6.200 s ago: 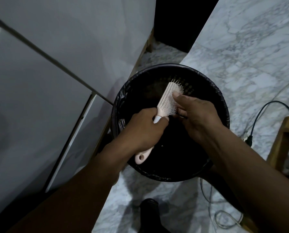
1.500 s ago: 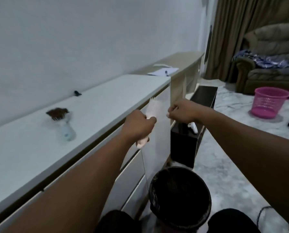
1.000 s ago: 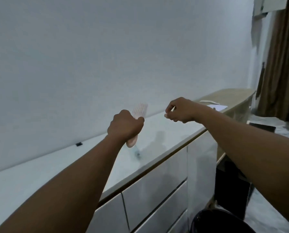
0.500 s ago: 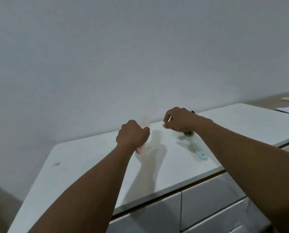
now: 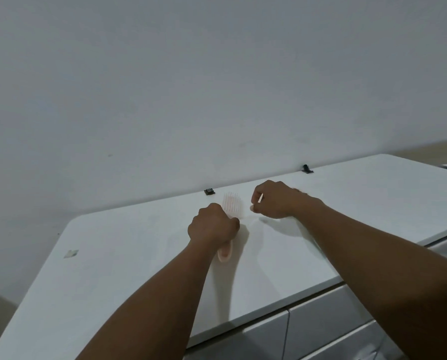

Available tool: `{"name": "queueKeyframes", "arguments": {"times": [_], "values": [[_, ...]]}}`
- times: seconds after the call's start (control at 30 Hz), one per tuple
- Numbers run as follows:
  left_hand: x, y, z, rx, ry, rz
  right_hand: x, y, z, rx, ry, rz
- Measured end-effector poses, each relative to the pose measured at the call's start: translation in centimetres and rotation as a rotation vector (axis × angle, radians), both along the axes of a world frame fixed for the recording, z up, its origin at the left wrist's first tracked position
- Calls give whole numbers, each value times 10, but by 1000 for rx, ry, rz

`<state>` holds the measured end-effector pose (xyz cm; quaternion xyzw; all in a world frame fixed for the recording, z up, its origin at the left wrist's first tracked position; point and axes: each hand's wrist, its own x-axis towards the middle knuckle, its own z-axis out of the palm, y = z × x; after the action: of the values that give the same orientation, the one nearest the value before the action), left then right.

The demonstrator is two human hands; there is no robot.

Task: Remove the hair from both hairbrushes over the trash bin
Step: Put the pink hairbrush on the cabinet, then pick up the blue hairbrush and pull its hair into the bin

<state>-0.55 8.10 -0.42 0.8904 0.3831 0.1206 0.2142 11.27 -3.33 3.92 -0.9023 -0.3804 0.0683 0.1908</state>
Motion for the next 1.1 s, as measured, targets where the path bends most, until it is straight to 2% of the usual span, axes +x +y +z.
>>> {"name": "queueKeyframes", "arguments": {"times": [0.13,0.3,0.5,0.8,0.97,1.1], "values": [[2,-1,6,-14,25,-7,2,-7,-1,-4,4,-8],[7,-15,22,78,-26,12,9,-36,14,31,9,-24],[41,-60,40,62,-81,-129,30,-89,37,60,-25,-108],[100,-109,13,-22,48,-264,73,-132,25,49,14,-189],[123,-115,2,38,70,-225,94,-132,14,37,39,-202],[123,-112,0,49,18,-189,100,-133,6,41,50,-205]]}}
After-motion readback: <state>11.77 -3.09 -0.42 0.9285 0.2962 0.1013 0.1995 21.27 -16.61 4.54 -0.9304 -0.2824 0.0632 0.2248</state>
